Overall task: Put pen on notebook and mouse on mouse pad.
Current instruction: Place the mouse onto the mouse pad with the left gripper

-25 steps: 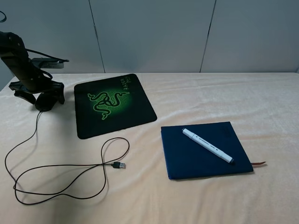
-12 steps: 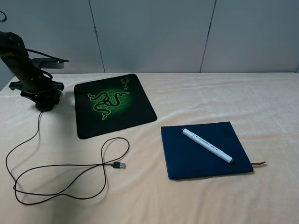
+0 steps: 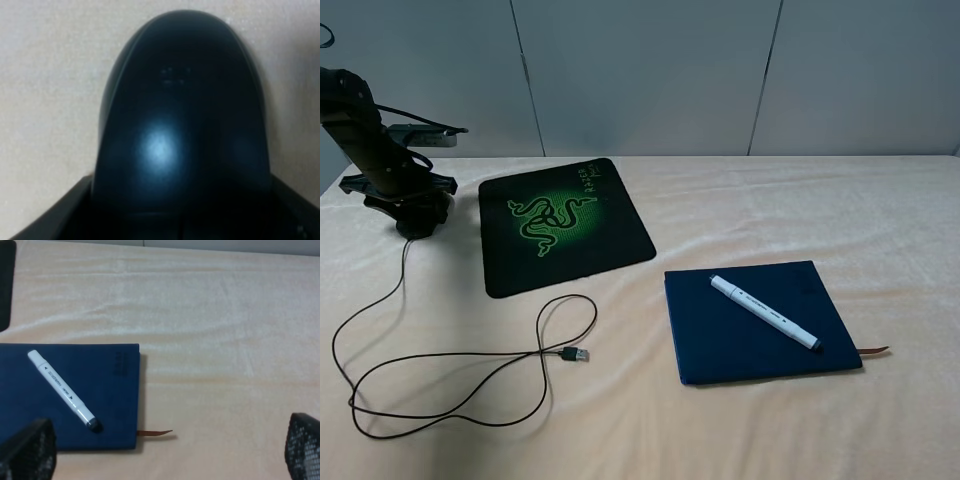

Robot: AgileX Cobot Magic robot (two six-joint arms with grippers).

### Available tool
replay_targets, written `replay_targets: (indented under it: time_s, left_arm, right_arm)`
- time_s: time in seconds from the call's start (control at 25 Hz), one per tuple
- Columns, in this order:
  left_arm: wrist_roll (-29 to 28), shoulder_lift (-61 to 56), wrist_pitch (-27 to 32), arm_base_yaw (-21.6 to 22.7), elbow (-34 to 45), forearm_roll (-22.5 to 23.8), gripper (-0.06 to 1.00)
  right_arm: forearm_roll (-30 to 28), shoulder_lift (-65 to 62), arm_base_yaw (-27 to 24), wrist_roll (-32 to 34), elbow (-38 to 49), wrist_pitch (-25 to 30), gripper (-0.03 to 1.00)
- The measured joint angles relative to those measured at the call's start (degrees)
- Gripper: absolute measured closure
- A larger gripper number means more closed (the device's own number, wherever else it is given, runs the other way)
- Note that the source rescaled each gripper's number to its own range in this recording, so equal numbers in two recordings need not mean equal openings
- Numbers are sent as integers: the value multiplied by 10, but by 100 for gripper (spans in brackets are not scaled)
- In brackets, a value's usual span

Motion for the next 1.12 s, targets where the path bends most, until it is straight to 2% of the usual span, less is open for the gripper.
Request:
replay_targets:
  time_s: [0.52, 0.68, 0.84, 1.12]
  left_arm:
    - [0, -101, 46, 0, -6, -16, 94]
    - [12, -116, 63, -6, -6, -65, 94]
    - [51, -116, 69, -47, -6, -83, 94]
    - [59, -110, 52, -158, -6, -77, 94]
  right_arm:
    - [0, 0, 0, 0, 0, 0, -3]
    - [0, 0, 0, 0, 0, 0, -3]
    - [0, 0, 0, 0, 0, 0, -3]
    - [0, 0, 0, 0, 0, 0, -3]
